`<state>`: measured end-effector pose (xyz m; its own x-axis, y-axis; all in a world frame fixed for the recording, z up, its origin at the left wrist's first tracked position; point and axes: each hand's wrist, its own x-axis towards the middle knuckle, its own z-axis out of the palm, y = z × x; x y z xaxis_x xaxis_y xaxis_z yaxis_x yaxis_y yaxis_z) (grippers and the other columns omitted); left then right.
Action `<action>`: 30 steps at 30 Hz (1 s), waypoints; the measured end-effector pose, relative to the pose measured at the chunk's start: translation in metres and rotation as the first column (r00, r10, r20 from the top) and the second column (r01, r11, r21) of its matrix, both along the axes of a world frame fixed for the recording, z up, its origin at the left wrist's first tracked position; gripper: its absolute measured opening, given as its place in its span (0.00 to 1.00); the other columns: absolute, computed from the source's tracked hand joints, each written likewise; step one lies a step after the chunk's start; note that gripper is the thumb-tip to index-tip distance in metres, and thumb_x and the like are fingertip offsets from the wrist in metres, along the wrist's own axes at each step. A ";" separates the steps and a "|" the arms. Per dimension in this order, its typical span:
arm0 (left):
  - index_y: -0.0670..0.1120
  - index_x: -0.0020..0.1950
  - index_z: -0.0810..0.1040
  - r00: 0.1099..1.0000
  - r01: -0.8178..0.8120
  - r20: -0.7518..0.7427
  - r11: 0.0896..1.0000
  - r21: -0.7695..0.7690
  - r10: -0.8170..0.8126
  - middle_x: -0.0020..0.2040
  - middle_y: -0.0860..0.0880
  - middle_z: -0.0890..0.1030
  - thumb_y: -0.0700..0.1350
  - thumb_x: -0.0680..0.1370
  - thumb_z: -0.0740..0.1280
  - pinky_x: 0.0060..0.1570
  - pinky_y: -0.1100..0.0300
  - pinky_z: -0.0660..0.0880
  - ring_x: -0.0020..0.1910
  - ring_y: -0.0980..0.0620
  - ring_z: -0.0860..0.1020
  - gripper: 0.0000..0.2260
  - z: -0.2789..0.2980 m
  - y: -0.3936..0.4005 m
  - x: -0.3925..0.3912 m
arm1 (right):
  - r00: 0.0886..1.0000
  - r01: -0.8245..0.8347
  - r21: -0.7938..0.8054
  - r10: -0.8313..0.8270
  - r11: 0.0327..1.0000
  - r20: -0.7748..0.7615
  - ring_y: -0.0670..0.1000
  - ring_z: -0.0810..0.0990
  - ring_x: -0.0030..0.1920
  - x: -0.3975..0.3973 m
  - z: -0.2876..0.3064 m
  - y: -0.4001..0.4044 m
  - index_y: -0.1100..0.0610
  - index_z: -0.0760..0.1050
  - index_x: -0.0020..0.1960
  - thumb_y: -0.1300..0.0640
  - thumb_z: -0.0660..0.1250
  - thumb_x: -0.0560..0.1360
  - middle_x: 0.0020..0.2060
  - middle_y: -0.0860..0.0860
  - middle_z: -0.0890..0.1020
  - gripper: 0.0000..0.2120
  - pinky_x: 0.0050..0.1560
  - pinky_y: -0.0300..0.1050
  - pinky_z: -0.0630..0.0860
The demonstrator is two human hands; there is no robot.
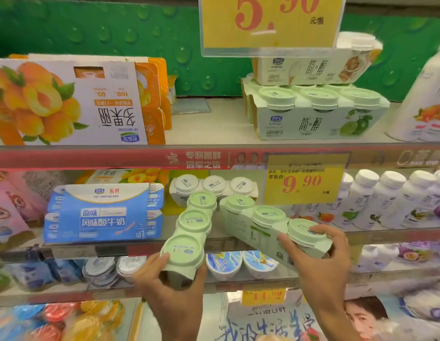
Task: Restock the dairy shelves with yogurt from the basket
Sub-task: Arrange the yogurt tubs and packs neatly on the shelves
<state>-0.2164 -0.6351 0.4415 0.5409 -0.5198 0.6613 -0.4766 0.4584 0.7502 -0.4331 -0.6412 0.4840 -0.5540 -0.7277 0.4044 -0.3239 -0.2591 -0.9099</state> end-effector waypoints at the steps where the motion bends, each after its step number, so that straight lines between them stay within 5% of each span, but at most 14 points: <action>1: 0.43 0.60 0.70 0.999 -0.024 0.040 0.998 0.065 0.021 0.58 0.46 0.68 0.34 0.56 0.85 0.61 0.48 0.73 0.58 0.37 0.72 0.38 -0.002 -0.001 -0.005 | 1.000 0.007 -0.006 -0.007 1.000 -0.002 0.47 0.79 0.55 0.002 -0.002 -0.002 0.44 0.75 0.51 0.52 0.83 0.61 0.54 0.46 0.77 0.24 0.51 0.38 0.76; 3: 0.47 0.61 0.70 0.999 0.001 0.031 0.986 0.168 -0.006 0.57 0.49 0.65 0.33 0.57 0.84 0.64 0.71 0.65 0.58 0.49 0.69 0.38 0.000 0.000 -0.007 | 1.000 0.024 -0.022 -0.024 0.999 -0.019 0.39 0.76 0.55 0.008 -0.002 -0.005 0.49 0.75 0.52 0.54 0.83 0.62 0.53 0.45 0.76 0.24 0.51 0.29 0.71; 5: 0.50 0.62 0.70 0.999 0.046 -0.016 0.974 0.223 -0.044 0.57 0.53 0.63 0.33 0.60 0.83 0.61 0.80 0.60 0.57 0.57 0.67 0.36 -0.002 0.000 -0.008 | 0.999 0.028 -0.026 -0.028 0.999 -0.018 0.34 0.73 0.54 0.013 -0.005 -0.008 0.52 0.75 0.53 0.57 0.83 0.63 0.52 0.44 0.74 0.24 0.50 0.24 0.68; 9: 0.50 0.62 0.72 0.998 0.068 -0.017 0.960 0.272 -0.066 0.58 0.51 0.64 0.34 0.62 0.82 0.58 0.82 0.59 0.54 0.63 0.69 0.34 0.002 0.002 -0.013 | 1.000 -0.010 0.018 0.010 1.000 0.003 0.36 0.72 0.57 0.026 -0.015 -0.008 0.49 0.73 0.54 0.55 0.81 0.66 0.54 0.45 0.71 0.23 0.52 0.26 0.69; 13: 0.56 0.62 0.71 0.982 0.118 0.104 0.941 0.318 -0.158 0.65 0.48 0.68 0.37 0.65 0.81 0.58 0.82 0.58 0.65 0.73 0.64 0.32 0.003 0.008 -0.020 | 0.993 -0.080 0.056 0.085 0.995 -0.082 0.44 0.72 0.62 0.044 -0.028 -0.001 0.46 0.71 0.56 0.54 0.80 0.67 0.57 0.41 0.69 0.23 0.60 0.38 0.70; 16: 0.62 0.62 0.71 0.961 0.206 0.099 0.905 0.372 -0.259 0.75 0.51 0.66 0.43 0.68 0.80 0.59 0.82 0.57 0.70 0.72 0.60 0.30 0.003 0.009 -0.024 | 0.969 -0.181 0.087 0.193 0.980 -0.155 0.41 0.68 0.67 0.056 -0.033 0.008 0.44 0.70 0.58 0.50 0.77 0.69 0.62 0.44 0.69 0.22 0.64 0.30 0.65; 20: 0.66 0.66 0.68 0.916 0.312 0.091 0.836 0.451 -0.391 0.80 0.56 0.56 0.50 0.71 0.78 0.59 0.83 0.58 0.76 0.63 0.59 0.29 0.004 0.007 -0.025 | 0.920 -0.357 0.198 0.380 0.913 -0.097 0.38 0.62 0.73 0.060 -0.028 0.012 0.40 0.68 0.63 0.43 0.72 0.73 0.68 0.35 0.64 0.21 0.65 0.25 0.60; 24: 0.64 0.71 0.67 0.809 0.423 0.166 0.755 0.500 -0.563 0.80 0.63 0.47 0.61 0.72 0.71 0.68 0.74 0.59 0.77 0.65 0.54 0.28 0.014 0.000 -0.008 | 0.836 -0.536 0.196 0.483 0.821 0.259 0.42 0.71 0.69 0.046 -0.017 0.006 0.40 0.68 0.69 0.40 0.62 0.80 0.67 0.37 0.73 0.18 0.66 0.44 0.69; 26: 0.65 0.72 0.67 0.710 0.477 0.194 0.665 0.574 -0.677 0.80 0.65 0.45 0.63 0.71 0.68 0.72 0.60 0.61 0.78 0.63 0.53 0.30 0.021 -0.010 0.014 | 0.795 -0.560 0.248 0.428 0.791 0.430 0.41 0.75 0.65 0.037 -0.009 -0.002 0.40 0.69 0.66 0.45 0.61 0.81 0.64 0.39 0.77 0.14 0.61 0.43 0.73; 30: 0.71 0.75 0.57 0.511 0.462 0.214 0.476 0.748 -0.833 0.79 0.66 0.45 0.68 0.64 0.75 0.75 0.45 0.62 0.79 0.59 0.50 0.43 0.042 -0.048 0.058 | 0.707 -0.686 0.440 0.390 0.580 0.589 0.51 0.82 0.50 0.025 0.005 -0.017 0.50 0.77 0.62 0.47 0.66 0.79 0.56 0.52 0.84 0.13 0.55 0.54 0.82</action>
<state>-0.1584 -0.6831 0.4832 -0.4430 -0.8852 0.1420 -0.5753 0.4021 0.7122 -0.4076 -0.6580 0.4894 0.0383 -0.9272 -0.3725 0.1035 0.3745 -0.9214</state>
